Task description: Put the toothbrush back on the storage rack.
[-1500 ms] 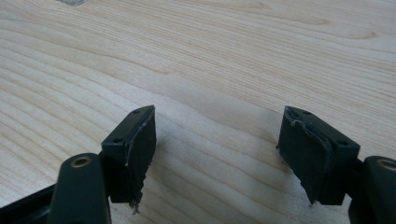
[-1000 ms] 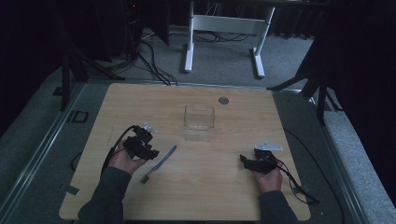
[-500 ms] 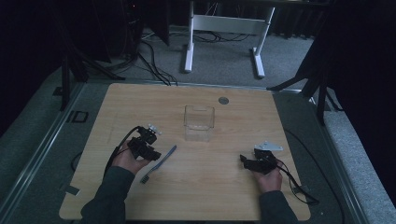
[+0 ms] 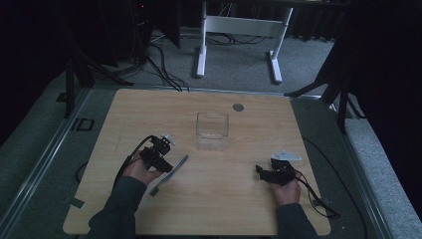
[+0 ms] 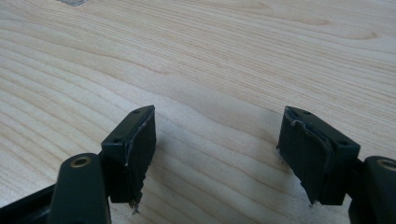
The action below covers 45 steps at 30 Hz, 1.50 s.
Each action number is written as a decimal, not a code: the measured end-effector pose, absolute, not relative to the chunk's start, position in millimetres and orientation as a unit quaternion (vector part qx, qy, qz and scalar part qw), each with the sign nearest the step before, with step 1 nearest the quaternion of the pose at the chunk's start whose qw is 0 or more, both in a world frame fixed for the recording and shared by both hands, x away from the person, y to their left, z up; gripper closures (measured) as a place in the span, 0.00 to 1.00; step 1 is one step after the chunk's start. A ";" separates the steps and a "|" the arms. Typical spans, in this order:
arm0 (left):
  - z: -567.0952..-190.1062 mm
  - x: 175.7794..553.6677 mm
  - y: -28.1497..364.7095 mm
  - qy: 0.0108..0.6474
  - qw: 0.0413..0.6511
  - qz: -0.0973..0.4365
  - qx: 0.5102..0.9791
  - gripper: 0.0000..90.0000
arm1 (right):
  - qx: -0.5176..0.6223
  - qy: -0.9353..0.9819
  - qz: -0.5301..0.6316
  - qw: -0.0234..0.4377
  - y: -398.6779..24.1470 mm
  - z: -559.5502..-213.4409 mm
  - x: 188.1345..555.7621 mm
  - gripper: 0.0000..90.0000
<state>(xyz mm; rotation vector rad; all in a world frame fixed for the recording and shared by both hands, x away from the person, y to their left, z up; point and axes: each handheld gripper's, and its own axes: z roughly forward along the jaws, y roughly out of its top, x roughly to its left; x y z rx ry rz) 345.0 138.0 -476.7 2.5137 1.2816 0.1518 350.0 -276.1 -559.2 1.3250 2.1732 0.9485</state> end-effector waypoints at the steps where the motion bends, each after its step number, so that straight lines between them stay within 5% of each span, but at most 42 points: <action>1: -477.2 345.6 138.0 0.447 0.156 0.052 0.879 0.69 | 0.477 0.782 0.341 0.211 -276.1 -559.1 349.9 0.30; 45: -500.1 353.1 116.5 0.440 0.081 0.006 0.894 0.77 | 0.477 0.782 0.342 0.211 -276.1 -559.2 350.0 0.30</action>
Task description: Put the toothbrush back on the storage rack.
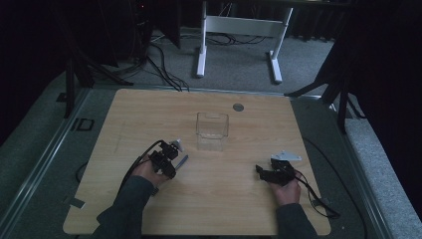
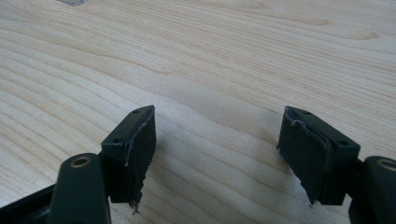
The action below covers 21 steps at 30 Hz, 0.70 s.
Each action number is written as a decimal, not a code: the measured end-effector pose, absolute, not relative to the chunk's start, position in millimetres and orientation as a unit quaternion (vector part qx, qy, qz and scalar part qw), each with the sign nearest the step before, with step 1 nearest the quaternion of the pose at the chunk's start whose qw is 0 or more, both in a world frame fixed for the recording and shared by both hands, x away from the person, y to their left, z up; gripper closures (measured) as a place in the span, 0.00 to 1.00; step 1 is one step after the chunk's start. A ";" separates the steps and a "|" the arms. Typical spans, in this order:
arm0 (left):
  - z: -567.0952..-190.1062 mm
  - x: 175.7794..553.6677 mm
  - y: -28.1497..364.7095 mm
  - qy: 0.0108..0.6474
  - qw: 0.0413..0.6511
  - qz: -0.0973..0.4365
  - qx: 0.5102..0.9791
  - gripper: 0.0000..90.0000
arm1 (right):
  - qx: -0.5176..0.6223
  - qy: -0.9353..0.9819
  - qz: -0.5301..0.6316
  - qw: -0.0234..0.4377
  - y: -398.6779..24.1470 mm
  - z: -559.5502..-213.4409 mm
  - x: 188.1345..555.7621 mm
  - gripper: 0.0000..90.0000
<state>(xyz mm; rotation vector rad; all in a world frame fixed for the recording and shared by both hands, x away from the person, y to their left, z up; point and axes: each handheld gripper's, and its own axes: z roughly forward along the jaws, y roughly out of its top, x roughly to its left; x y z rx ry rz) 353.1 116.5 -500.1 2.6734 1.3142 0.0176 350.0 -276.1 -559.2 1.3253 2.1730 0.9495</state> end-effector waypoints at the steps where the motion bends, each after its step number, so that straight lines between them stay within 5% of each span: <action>1: -500.8 353.0 116.0 0.439 0.078 0.004 0.895 0.78 | 0.477 0.782 0.342 0.211 -276.0 -559.2 350.0 0.30; 21: -512.1 357.7 116.2 0.436 0.048 0.003 0.899 0.86 | 0.477 0.782 0.342 0.211 -276.1 -559.2 350.1 0.30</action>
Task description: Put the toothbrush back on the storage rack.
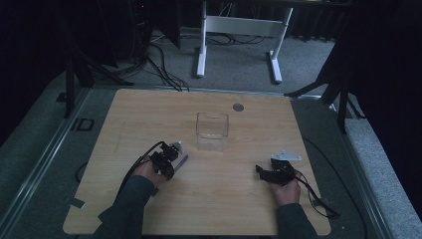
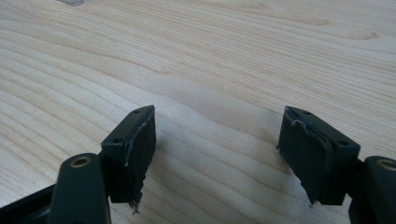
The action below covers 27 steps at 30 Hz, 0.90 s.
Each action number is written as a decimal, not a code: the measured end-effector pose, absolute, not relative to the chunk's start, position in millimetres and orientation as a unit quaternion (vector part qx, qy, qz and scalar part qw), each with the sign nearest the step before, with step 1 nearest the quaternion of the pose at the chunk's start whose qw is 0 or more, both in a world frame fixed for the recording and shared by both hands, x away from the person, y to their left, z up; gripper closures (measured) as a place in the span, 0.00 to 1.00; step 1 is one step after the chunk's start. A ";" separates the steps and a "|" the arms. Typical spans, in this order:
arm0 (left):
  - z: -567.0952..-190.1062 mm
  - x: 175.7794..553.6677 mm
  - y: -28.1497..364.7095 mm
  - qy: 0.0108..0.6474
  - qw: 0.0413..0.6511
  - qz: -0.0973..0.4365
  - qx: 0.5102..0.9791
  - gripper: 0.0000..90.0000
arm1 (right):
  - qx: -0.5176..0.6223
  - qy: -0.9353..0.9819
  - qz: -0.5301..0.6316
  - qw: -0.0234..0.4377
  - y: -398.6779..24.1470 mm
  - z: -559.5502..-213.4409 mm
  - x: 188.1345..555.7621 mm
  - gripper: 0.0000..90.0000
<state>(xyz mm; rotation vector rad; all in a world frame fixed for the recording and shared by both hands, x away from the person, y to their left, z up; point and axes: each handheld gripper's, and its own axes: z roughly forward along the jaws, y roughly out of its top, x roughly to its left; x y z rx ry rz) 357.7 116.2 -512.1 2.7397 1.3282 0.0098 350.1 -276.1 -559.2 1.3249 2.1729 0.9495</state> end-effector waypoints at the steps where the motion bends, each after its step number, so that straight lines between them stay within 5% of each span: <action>1: -513.4 358.1 115.9 0.434 0.046 0.002 0.900 0.87 | 0.477 0.782 0.342 0.211 -276.0 -559.2 350.0 0.30; 27: -517.2 358.9 115.1 0.418 0.051 0.000 0.907 0.89 | 0.477 0.782 0.342 0.211 -276.1 -559.2 350.0 0.30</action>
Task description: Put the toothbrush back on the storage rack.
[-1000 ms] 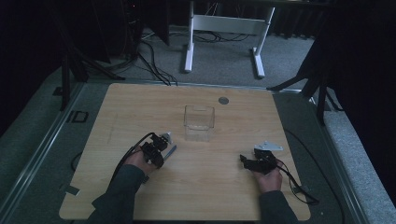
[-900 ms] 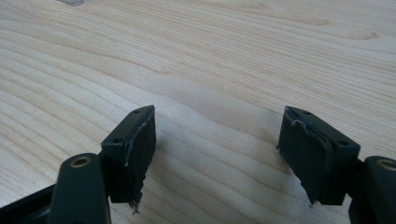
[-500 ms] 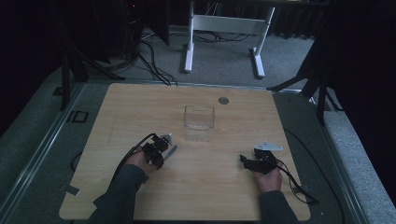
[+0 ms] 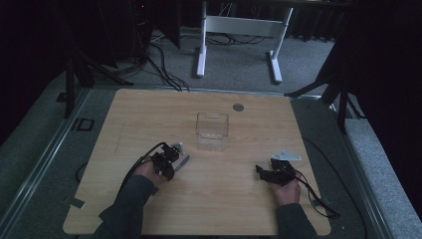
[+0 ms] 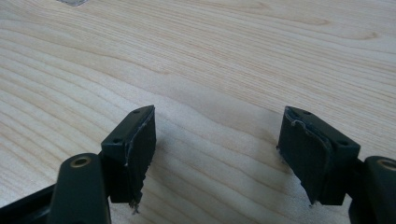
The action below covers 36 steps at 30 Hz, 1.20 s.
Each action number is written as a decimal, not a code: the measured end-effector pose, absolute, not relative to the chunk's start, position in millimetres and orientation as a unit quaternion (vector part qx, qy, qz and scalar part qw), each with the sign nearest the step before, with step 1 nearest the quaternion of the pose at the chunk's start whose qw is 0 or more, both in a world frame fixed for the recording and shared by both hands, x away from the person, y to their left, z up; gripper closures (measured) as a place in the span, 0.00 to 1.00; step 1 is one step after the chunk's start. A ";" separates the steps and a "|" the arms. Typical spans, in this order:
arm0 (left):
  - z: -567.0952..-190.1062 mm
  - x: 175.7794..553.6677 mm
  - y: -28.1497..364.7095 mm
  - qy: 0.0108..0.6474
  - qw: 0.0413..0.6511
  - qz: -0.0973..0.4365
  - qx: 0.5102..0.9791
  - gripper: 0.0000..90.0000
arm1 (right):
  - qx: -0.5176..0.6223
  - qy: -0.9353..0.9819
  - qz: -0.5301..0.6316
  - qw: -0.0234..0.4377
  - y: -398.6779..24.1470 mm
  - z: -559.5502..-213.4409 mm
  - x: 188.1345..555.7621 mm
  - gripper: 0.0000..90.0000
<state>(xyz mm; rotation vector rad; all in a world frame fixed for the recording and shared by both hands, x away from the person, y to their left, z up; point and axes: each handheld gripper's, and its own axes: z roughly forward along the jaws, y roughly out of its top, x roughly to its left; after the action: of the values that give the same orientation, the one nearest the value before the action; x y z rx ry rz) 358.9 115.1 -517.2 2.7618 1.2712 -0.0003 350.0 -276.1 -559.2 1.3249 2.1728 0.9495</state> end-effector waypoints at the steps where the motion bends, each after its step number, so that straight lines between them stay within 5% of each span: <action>1: -517.2 358.1 114.8 0.416 0.050 0.001 0.908 0.89 | 0.477 0.782 0.342 0.211 -276.1 -559.2 350.0 0.30; 34: -483.0 346.5 117.1 0.389 0.090 0.051 0.915 0.90 | 0.469 0.787 0.344 0.207 -277.5 -559.1 351.5 0.30; 36: -481.0 346.2 116.3 0.383 0.093 0.048 0.918 0.90 | 0.473 0.782 0.346 0.211 -278.3 -558.8 350.0 0.37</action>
<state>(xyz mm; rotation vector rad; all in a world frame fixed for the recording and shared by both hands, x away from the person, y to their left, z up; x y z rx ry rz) 346.2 116.3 -481.0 2.7233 1.1369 0.1417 350.0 -278.3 -558.8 1.3160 2.1741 0.9610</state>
